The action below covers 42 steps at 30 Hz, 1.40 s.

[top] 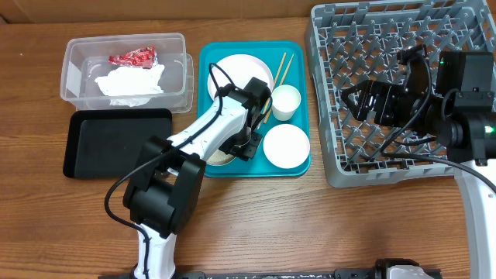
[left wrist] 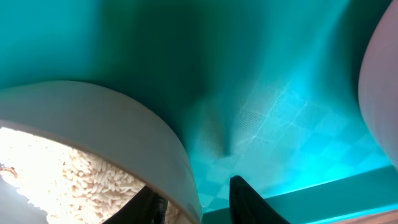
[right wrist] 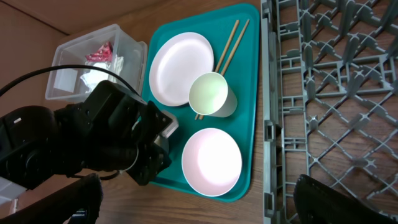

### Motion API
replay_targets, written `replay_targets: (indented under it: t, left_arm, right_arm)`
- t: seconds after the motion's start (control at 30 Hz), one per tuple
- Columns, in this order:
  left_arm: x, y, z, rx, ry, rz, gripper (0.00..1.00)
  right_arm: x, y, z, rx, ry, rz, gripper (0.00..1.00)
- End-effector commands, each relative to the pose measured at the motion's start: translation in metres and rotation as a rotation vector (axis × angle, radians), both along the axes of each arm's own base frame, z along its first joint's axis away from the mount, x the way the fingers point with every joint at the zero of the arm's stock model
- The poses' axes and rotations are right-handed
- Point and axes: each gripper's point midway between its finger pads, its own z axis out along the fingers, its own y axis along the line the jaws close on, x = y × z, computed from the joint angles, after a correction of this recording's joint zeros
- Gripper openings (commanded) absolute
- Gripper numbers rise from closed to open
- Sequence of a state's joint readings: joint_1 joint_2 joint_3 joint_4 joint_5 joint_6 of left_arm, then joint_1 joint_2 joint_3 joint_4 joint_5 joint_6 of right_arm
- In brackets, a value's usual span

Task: Sort waste into correct bins and load items into the dishwasher
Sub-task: 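Reach the left gripper to the rice bowl and grasp its rim, then carry the rice bowl left and tip rice onto the black tray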

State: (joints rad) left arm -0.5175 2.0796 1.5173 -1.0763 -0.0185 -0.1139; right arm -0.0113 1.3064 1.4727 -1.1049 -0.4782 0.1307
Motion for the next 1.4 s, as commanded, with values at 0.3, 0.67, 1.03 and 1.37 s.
replay_targets:
  t: [0.3, 0.67, 1.03, 1.37]
  left_arm:
    - [0.004, -0.01, 0.0, -0.034, 0.002, 0.114, 0.22]
    - [0.011, -0.014, 0.007, -0.049, -0.018, 0.157, 0.04]
    - [0.008, -0.014, 0.062, -0.083, -0.024, 0.176, 0.04]
    - [0.008, 0.025, 0.166, -0.325, -0.125, 0.242, 0.04]
  right_arm:
    - [0.002, 0.0, 0.009, -0.005, -0.025, 0.0, 1.0]
    - [0.008, 0.001, -0.004, -0.004, 0.022, 0.0, 1.0]
    - [0.007, 0.004, -0.003, 0.014, 0.021, 0.015, 1.0]
    - [0.007, 0.006, -0.002, 0.023, 0.02, 0.022, 1.0]
